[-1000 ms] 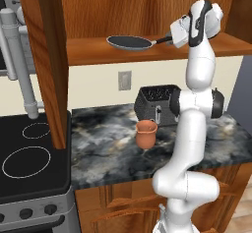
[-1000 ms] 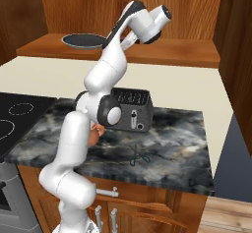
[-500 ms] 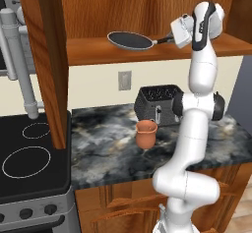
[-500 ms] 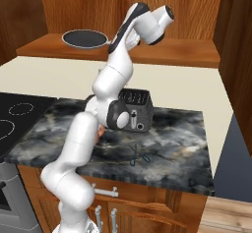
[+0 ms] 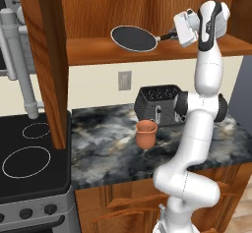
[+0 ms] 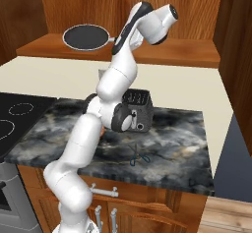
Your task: Pick the pan from the cabinet and place it on the stove. Then turn on the stove burner for the pan.
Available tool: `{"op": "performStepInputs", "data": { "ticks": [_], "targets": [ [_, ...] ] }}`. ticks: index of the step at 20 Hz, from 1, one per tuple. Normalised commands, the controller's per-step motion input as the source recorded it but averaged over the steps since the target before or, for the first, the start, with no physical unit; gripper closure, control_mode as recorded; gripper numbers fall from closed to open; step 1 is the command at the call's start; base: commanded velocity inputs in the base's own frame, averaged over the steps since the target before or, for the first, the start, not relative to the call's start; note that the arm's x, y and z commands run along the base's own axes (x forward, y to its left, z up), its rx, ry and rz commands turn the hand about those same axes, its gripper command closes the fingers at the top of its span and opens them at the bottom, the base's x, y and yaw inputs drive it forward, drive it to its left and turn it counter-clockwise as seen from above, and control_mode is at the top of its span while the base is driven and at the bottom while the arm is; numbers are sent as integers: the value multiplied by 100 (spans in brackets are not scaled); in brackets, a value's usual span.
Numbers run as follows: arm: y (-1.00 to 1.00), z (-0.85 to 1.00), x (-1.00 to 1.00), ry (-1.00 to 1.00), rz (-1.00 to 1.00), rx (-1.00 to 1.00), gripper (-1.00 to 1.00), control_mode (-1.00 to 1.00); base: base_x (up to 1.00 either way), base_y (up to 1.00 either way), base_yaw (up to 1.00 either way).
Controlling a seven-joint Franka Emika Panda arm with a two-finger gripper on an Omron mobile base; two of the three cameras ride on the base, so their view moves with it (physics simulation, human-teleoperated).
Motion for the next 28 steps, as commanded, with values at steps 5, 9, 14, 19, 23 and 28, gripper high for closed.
{"op": "performStepInputs", "data": {
  "ticks": [5, 9, 14, 19, 23, 28],
  "targets": [
    [6, -3, -19, -32, 0, 0, 100, -100, 0, 0, 0],
    [14, 0, -30, -34, 0, 1, 100, -100, 0, 0, 0],
    [24, 0, -46, -31, -2, 2, 100, -100, 0, 0, 0],
    [30, 0, -55, -30, -6, 3, 100, -100, 0, 0, 0],
    [29, -2, -75, -35, -9, 4, 100, -100, 0, 0, 0],
    [27, -2, -81, -36, -11, 4, 100, -100, 0, 0, 0]
  ]
}}
